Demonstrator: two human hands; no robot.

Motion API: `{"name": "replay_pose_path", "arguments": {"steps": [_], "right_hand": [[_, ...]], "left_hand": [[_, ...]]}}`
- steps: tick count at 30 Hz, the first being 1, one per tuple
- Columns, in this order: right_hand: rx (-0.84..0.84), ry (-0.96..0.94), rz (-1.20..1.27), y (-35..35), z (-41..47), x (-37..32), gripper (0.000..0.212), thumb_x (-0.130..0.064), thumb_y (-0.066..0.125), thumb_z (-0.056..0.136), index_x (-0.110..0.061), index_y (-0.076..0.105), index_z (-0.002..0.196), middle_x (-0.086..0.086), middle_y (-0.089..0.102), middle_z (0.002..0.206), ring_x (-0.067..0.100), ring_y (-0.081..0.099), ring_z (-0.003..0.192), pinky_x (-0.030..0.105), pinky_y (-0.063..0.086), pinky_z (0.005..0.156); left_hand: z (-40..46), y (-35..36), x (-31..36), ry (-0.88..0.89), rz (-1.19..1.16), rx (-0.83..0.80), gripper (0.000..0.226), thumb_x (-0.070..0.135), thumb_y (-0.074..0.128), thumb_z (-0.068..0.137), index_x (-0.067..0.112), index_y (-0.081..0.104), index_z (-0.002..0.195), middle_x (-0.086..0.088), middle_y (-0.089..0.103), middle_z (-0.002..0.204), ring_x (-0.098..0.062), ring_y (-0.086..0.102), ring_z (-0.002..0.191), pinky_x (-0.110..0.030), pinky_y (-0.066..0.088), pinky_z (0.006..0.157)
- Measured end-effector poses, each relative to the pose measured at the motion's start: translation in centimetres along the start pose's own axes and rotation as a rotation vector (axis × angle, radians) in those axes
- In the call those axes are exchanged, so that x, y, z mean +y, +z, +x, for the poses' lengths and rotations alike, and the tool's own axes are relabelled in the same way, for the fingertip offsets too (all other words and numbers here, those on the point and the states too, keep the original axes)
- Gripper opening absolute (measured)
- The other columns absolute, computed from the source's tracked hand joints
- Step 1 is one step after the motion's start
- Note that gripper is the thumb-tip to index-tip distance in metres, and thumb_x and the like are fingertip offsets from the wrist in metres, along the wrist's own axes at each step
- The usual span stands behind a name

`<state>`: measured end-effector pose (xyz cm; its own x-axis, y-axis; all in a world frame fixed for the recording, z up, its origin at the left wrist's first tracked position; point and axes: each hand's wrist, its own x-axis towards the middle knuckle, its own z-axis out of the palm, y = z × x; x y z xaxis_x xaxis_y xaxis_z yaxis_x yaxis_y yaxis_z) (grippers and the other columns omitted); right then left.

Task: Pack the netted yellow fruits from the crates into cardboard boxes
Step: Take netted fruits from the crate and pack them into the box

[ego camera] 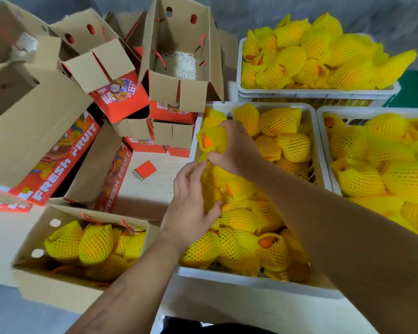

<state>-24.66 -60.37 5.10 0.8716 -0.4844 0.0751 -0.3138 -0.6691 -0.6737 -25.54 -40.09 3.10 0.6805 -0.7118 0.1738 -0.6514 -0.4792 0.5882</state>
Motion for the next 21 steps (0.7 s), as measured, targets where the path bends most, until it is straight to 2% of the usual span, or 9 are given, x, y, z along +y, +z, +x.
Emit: {"name": "replay_pose_path", "arguments": {"steps": [2, 4, 5, 7, 9, 12, 15, 17, 21], "right_hand": [[-0.081, 0.078, 0.214, -1.0, -1.6, -0.1, 0.073, -0.050, 0.073, 0.070, -0.021, 0.054, 0.134, -0.004, 0.060, 0.121, 0.017, 0.060, 0.106, 0.030, 0.045, 0.087], [-0.319, 0.054, 0.404, -1.4, -3.6, -0.4, 0.047, -0.058, 0.065, 0.075, -0.028, 0.066, 0.110, -0.014, 0.070, 0.095, 0.010, 0.067, 0.085, 0.034, 0.053, 0.072], [-0.432, 0.011, 0.466, -1.2, -4.5, -0.4, 0.033, -0.057, 0.065, 0.080, -0.030, 0.068, 0.100, -0.014, 0.072, 0.086, 0.008, 0.069, 0.080, 0.031, 0.054, 0.067], [-0.543, -0.053, 0.554, -0.5, -5.7, -0.1, 0.021, -0.051, 0.064, 0.092, -0.034, 0.070, 0.102, -0.012, 0.074, 0.094, 0.007, 0.071, 0.089, 0.029, 0.057, 0.070], [-0.467, -0.051, 0.579, -0.1, -6.2, 0.3, 0.027, -0.054, 0.055, 0.096, -0.034, 0.067, 0.109, -0.013, 0.072, 0.108, 0.006, 0.066, 0.104, 0.039, 0.056, 0.093], [0.001, 0.061, 0.251, 0.8, -5.4, 2.8, 0.047, -0.050, 0.053, 0.096, -0.026, 0.057, 0.136, 0.000, 0.059, 0.134, 0.020, 0.051, 0.126, 0.049, 0.038, 0.113], [-0.179, 0.194, -0.253, 1.9, -4.1, 4.1, 0.082, -0.046, 0.066, 0.090, -0.020, 0.026, 0.156, 0.007, 0.034, 0.156, 0.035, 0.026, 0.144, 0.050, 0.022, 0.119], [-0.215, 0.265, -0.259, 3.5, -3.8, 3.6, 0.085, -0.038, 0.074, 0.084, -0.024, 0.024, 0.151, 0.004, 0.030, 0.155, 0.038, 0.020, 0.143, 0.054, 0.025, 0.117], [0.009, 0.278, -0.181, 5.0, -4.6, 2.2, 0.078, -0.041, 0.075, 0.084, -0.026, 0.026, 0.143, 0.002, 0.037, 0.149, 0.036, 0.030, 0.137, 0.056, 0.029, 0.111]], "left_hand": [[0.2, -0.3, -0.5, -0.151, -0.208, 0.055, 0.105, 0.051, 0.075, 0.089, 0.030, 0.004, 0.163, 0.012, 0.010, 0.163, -0.016, 0.018, 0.155, -0.031, 0.025, 0.123], [0.7, -0.6, -0.7, -0.277, -0.412, 0.063, 0.112, 0.059, 0.077, 0.084, 0.031, 0.003, 0.163, 0.011, 0.020, 0.164, -0.015, 0.028, 0.152, -0.041, 0.031, 0.124], [0.9, -0.6, -0.9, -0.269, -0.401, 0.037, 0.109, 0.063, 0.077, 0.082, 0.026, 0.013, 0.162, 0.006, 0.034, 0.159, -0.015, 0.038, 0.147, -0.044, 0.038, 0.120], [1.0, -0.3, -0.9, -0.205, -0.196, -0.011, 0.094, 0.069, 0.072, 0.077, 0.021, 0.037, 0.151, 0.002, 0.055, 0.138, -0.021, 0.051, 0.130, -0.044, 0.048, 0.104], [1.0, -0.1, -1.1, -0.195, -0.102, -0.001, 0.087, 0.069, 0.073, 0.076, 0.024, 0.043, 0.144, 0.001, 0.059, 0.130, -0.023, 0.052, 0.124, -0.041, 0.049, 0.099], [1.0, -0.1, -1.2, -0.248, -0.108, 0.092, 0.089, 0.064, 0.080, 0.076, 0.027, 0.041, 0.146, 0.001, 0.052, 0.135, -0.018, 0.038, 0.136, -0.033, 0.040, 0.110], [0.9, 0.2, -1.2, -0.218, -0.078, 0.083, 0.095, 0.060, 0.082, 0.076, 0.023, 0.036, 0.150, 0.002, 0.048, 0.136, -0.017, 0.033, 0.135, -0.031, 0.034, 0.110], [0.9, 0.3, -1.1, -0.218, -0.084, 0.056, 0.098, 0.059, 0.084, 0.075, 0.022, 0.033, 0.151, 0.003, 0.047, 0.133, -0.018, 0.033, 0.135, -0.034, 0.036, 0.110], [1.0, 0.2, -1.6, -0.240, -0.194, 0.055, 0.094, 0.064, 0.083, 0.073, 0.038, 0.029, 0.145, 0.032, 0.027, 0.106, -0.017, 0.035, 0.131, -0.032, 0.038, 0.104]]}}
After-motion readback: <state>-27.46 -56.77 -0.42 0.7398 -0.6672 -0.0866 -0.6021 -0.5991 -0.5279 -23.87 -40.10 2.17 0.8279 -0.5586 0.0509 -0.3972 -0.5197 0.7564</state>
